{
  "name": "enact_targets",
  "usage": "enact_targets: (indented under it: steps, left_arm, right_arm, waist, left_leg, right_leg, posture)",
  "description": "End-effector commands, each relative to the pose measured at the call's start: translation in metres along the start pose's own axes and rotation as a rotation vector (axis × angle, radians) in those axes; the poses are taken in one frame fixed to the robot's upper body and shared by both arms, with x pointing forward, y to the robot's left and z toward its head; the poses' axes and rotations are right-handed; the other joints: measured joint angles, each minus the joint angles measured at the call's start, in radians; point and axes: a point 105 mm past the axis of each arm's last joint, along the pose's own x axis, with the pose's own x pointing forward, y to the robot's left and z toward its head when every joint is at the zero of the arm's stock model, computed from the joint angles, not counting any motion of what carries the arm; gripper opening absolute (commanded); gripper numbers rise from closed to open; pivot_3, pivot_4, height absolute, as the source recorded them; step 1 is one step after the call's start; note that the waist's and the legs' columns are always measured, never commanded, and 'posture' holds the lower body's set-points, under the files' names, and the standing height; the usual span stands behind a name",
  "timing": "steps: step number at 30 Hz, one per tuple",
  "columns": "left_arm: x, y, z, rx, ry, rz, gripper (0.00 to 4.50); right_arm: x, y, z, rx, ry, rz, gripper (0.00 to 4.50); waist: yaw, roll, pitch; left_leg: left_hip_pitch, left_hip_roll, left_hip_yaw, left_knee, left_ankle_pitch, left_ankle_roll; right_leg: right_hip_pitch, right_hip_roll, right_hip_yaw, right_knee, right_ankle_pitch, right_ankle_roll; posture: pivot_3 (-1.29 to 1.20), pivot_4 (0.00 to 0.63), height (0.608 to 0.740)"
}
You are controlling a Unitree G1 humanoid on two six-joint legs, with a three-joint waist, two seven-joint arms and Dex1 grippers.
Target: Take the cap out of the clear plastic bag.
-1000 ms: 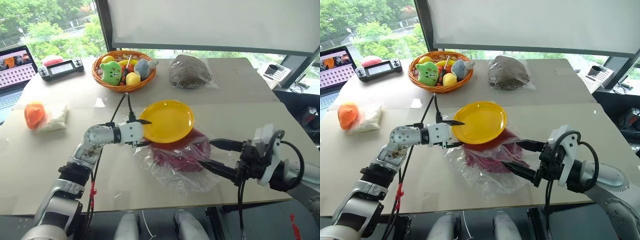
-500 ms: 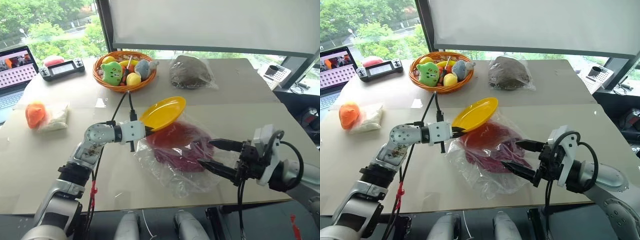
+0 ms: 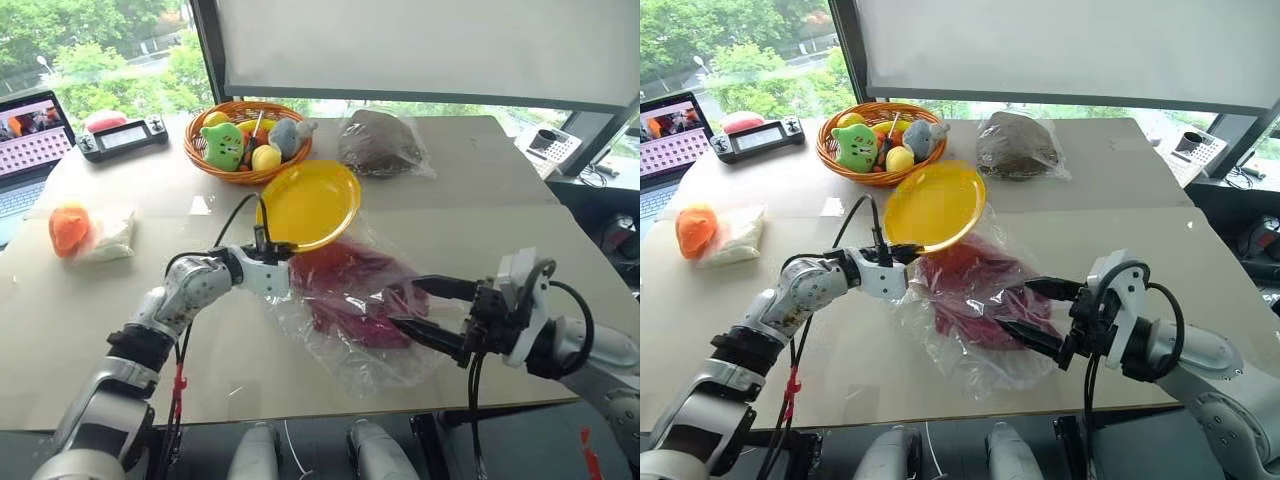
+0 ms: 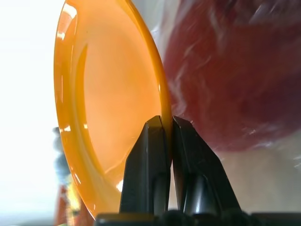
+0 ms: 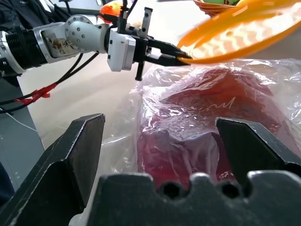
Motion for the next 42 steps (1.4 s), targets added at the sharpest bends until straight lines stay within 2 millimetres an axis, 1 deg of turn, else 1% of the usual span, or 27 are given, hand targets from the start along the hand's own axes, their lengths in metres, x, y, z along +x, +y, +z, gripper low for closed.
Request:
enact_targets:
  steps: [1,3,4,6,8,10,11,13,18,20,21,22,23,24,25,26,27,28,32,33,35,37,40,41,42]
  left_arm:
    - [-0.015,0.033,-0.031,0.102,0.118,0.19,0.02]
    - [-0.032,0.042,-0.062,0.08,0.254,0.258,0.02]
    - [-0.039,0.044,-0.074,0.081,0.305,0.274,0.02]
    - [-0.061,0.05,-0.106,0.077,0.459,0.301,0.02]
    - [-0.085,0.053,-0.135,0.073,0.612,0.31,0.02]
    - [-0.104,0.051,-0.156,0.072,0.724,0.284,0.02]
    - [-0.113,0.049,-0.164,0.062,0.774,0.267,0.02]
    - [-0.121,0.045,-0.174,0.039,0.831,0.229,0.02]
    - [-0.125,0.031,-0.186,-0.072,0.923,0.148,0.02]
    - [-0.126,0.026,-0.189,-0.131,0.959,0.132,0.02]
    - [-0.127,0.024,-0.191,-0.156,0.973,0.125,0.78]
    - [-0.128,0.022,-0.191,-0.171,0.981,0.121,1.0]
    - [-0.127,0.021,-0.192,-0.187,0.988,0.119,1.41]
    - [-0.125,0.019,-0.191,-0.198,0.986,0.114,1.69]
    - [-0.121,0.02,-0.19,-0.202,0.978,0.115,2.06]
    - [-0.119,0.02,-0.189,-0.204,0.972,0.117,2.49]
    - [-0.117,0.021,-0.188,-0.207,0.966,0.119,2.74]
    - [-0.115,0.022,-0.187,-0.206,0.958,0.12,3.16]
    - [-0.106,0.025,-0.181,-0.222,0.894,0.138,4.48]
    - [-0.101,0.026,-0.178,-0.243,0.859,0.15,4.48]
    - [-0.082,0.035,-0.163,-0.417,0.711,0.244,4.48]
    - [-0.073,0.048,-0.152,-0.528,0.604,0.326,4.48]
    - [-0.056,0.066,-0.124,-0.657,0.375,0.354,4.48]
    - [-0.049,0.074,-0.11,-0.73,0.271,0.364,4.48]
    - [-0.045,0.078,-0.1,-0.778,0.202,0.368,4.48]
  right_arm:
    - [0.001,0.0,0.008,-0.043,-0.036,0.011,4.5]
    - [0.002,0.0,0.007,-0.042,-0.036,0.014,4.5]
    - [0.003,0.0,0.006,-0.042,-0.036,0.015,4.5]
    - [0.004,0.0,0.006,-0.039,-0.038,0.019,4.5]
    - [0.005,-0.001,0.005,-0.036,-0.038,0.021,4.5]
    - [0.004,-0.002,0.003,-0.033,-0.033,0.02,4.5]
    - [0.004,-0.002,0.002,-0.031,-0.031,0.021,4.5]
    - [0.003,-0.002,0.002,-0.03,-0.028,0.022,4.5]
    - [0.002,-0.001,0.002,-0.035,-0.027,0.017,4.5]
    - [0.001,-0.001,0.002,-0.038,-0.026,0.012,4.5]
    - [0.001,-0.001,0.003,-0.039,-0.027,0.009,4.5]
    - [0.0,-0.001,0.003,-0.04,-0.028,0.007,4.5]
    - [0.0,-0.001,0.003,-0.04,-0.03,0.006,4.5]
    - [0.001,0.0,0.004,-0.042,-0.034,0.006,4.5]
    - [0.001,0.001,0.005,-0.044,-0.039,0.008,4.5]
    - [0.001,0.001,0.006,-0.046,-0.043,0.008,4.5]
    - [0.001,0.001,0.007,-0.048,-0.045,0.007,4.5]
    - [0.001,0.001,0.007,-0.05,-0.047,0.005,4.5]
    - [0.002,0.001,0.008,-0.061,-0.056,0.001,4.5]
    - [0.002,0.001,0.008,-0.065,-0.058,-0.001,4.5]
    - [0.002,0.0,0.006,-0.066,-0.053,-0.005,4.5]
    - [0.001,0.0,0.005,-0.066,-0.051,-0.007,4.5]
    - [0.0,0.0,0.004,-0.061,-0.049,-0.006,4.5]
    - [0.001,0.0,0.004,-0.059,-0.049,-0.004,4.5]
    - [0.001,0.001,0.004,-0.058,-0.048,-0.004,4.5]
  waist:
    - [0.0,0.0,0.0]
    - [-0.001,0.0,0.0]
    - [-0.002,0.0,0.0]
    - [-0.003,-0.001,0.0]
    - [-0.004,-0.001,0.001]
    - [-0.003,-0.002,0.001]
    - [-0.002,-0.002,0.001]
    - [-0.001,-0.002,0.001]
    - [0.018,-0.003,0.001]
    - [0.025,-0.003,0.001]
    - [0.026,-0.004,0.001]
    - [0.026,-0.004,0.001]
    - [0.026,-0.004,0.001]
    - [0.026,-0.004,0.001]
    - [0.026,-0.004,0.001]
    - [0.026,-0.004,0.001]
    - [0.027,-0.004,0.001]
    - [0.027,-0.004,0.001]
    - [0.026,-0.004,0.0]
    - [0.026,-0.004,0.0]
    - [0.026,-0.004,0.0]
    - [0.032,-0.005,0.0]
    - [0.034,-0.005,0.0]
    - [0.031,-0.005,0.0]
    - [0.03,-0.005,0.0]
  left_leg:
    - [0.0,0.0,0.0,0.0,0.0,0.0]
    - [0.0,0.0,0.0,0.0,0.0,0.0]
    - [0.0,0.0,0.0,0.0,0.0,0.0]
    - [0.0,0.0,0.0,0.0,0.0,0.0]
    - [-0.001,0.0,0.0,0.0,0.0,0.0]
    - [-0.002,0.0,0.0,0.0,0.0,0.0]
    - [-0.002,0.0,0.0,0.0,0.0,0.0]
    - [-0.003,0.0,0.0,0.0,0.0,0.0]
    - [-0.004,0.0,0.0,0.0,0.0,0.0]
    - [-0.004,0.0,0.0,0.0,0.0,0.0]
    - [-0.005,0.0,0.0,0.0,0.0,0.0]
    - [-0.006,0.0,0.0,0.0,0.0,0.0]
    - [-0.007,0.0,0.0,0.0,0.0,0.0]
    - [-0.009,0.0,0.0,0.0,0.0,0.0]
    - [-0.011,0.0,0.0,0.0,0.0,0.0]
    - [-0.012,0.0,0.0,0.0,0.0,0.0]
    - [-0.013,0.0,0.0,0.0,0.0,0.0]
    - [-0.013,0.0,0.0,0.0,0.0,0.0]
    - [-0.013,0.0,0.0,0.0,0.0,0.0]
    - [-0.013,0.0,0.0,0.0,0.0,0.0]
    - [-0.013,0.0,0.0,0.0,0.0,0.0]
    - [-0.013,0.0,0.0,0.0,0.0,0.0]
    - [-0.014,0.0,0.0,0.001,0.0,-0.001]
    - [-0.014,0.0,0.0,0.001,0.0,-0.001]
    - [-0.014,0.0,0.0,0.001,0.0,-0.001]
  right_leg:
    - [0.0,0.0,0.0,0.0,0.0,0.0]
    - [0.0,0.0,0.0,0.001,0.0,0.0]
    - [0.0,0.0,0.0,0.001,0.0,0.0]
    - [-0.001,0.0,-0.001,0.001,0.0,0.0]
    - [-0.002,0.0,-0.001,0.001,0.0,0.0]
    - [-0.003,0.0,-0.001,0.001,0.0,0.0]
    - [-0.003,0.0,-0.002,0.001,0.0,0.0]
    - [-0.003,0.0,-0.002,0.001,0.0,0.0]
    - [-0.004,0.0,-0.003,0.001,0.0,0.0]
    - [-0.005,0.0,-0.003,0.001,0.0,0.0]
    - [-0.006,0.0,-0.003,0.001,0.0,0.0]
    - [-0.007,0.0,-0.003,0.002,0.0,0.0]
    - [-0.008,0.0,-0.003,0.002,0.0,0.0]
    - [-0.011,0.0,-0.003,0.003,0.0,-0.001]
    - [-0.013,0.0,-0.003,0.003,0.003,-0.006]
    - [-0.014,0.0,-0.003,0.004,0.004,-0.007]
    - [-0.015,0.0,-0.003,0.004,0.004,-0.007]
    - [-0.015,0.0,-0.003,0.004,0.004,-0.008]
    - [-0.015,0.0,-0.003,0.004,0.004,-0.008]
    - [-0.015,0.0,-0.003,0.004,0.004,-0.008]
    - [-0.015,0.0,-0.003,0.004,0.004,-0.008]
    - [-0.015,0.0,-0.003,0.004,0.004,-0.008]
    - [-0.015,0.0,-0.004,0.004,0.005,-0.008]
    - [-0.015,0.0,-0.004,0.004,0.005,-0.008]
    - [-0.015,0.0,-0.004,0.004,0.005,-0.008]
  posture:
    - [0.0,0.15,0.74]
    - [0.0,0.15,0.74]
    - [0.0,0.15,0.74]
    - [0.0,0.15,0.74]
    - [0.0,0.15,0.74]
    - [0.0,0.15,0.74]
    - [0.0,0.15,0.74]
    - [0.0,0.15,0.74]
    - [0.0,0.15,0.74]
    - [0.0,0.15,0.74]
    - [0.0,0.15,0.74]
    - [0.0,0.15,0.74]
    - [0.0,0.15,0.74]
    - [0.0,0.15,0.74]
    - [0.0,0.15,0.74]
    - [0.0,0.15,0.74]
    - [0.0,0.15,0.74]
    - [0.0,0.15,0.74]
    - [0.0,0.15,0.74]
    - [0.0,0.15,0.74]
    - [0.0,0.15,0.74]
    - [0.0,0.15,0.74]
    - [0.0,0.15,0.74]
    - [0.0,0.15,0.74]
    - [0.0,0.15,0.74]
